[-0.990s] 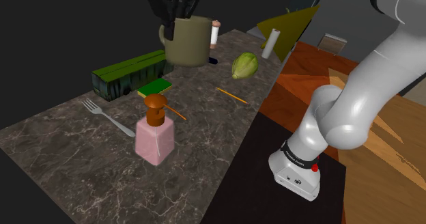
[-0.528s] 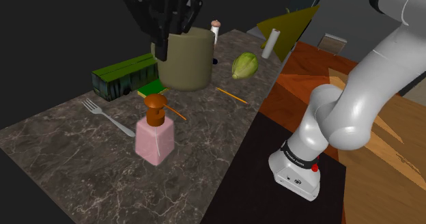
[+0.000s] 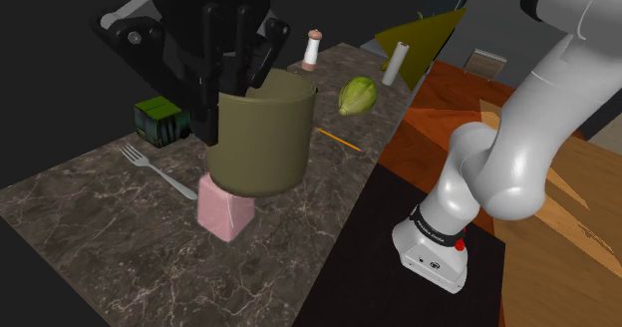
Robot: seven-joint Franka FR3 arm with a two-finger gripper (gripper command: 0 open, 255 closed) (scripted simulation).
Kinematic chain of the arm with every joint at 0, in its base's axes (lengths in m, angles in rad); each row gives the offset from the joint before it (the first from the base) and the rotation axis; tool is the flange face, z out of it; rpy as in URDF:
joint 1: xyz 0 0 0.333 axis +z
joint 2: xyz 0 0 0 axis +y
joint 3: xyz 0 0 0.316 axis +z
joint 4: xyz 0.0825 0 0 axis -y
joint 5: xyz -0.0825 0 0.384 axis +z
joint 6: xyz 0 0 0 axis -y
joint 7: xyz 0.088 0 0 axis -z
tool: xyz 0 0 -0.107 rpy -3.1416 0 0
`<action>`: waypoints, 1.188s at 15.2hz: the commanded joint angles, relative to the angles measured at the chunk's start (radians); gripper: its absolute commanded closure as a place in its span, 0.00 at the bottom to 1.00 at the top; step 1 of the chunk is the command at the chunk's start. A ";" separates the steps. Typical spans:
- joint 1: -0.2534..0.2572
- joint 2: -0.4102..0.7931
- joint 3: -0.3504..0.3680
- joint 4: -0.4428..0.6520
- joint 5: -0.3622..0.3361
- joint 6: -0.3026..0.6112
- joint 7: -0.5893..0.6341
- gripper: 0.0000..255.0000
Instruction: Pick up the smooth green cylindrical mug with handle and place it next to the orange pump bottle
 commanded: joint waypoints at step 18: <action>0.021 -0.011 0.022 -0.240 0.006 0.232 0.033 1.00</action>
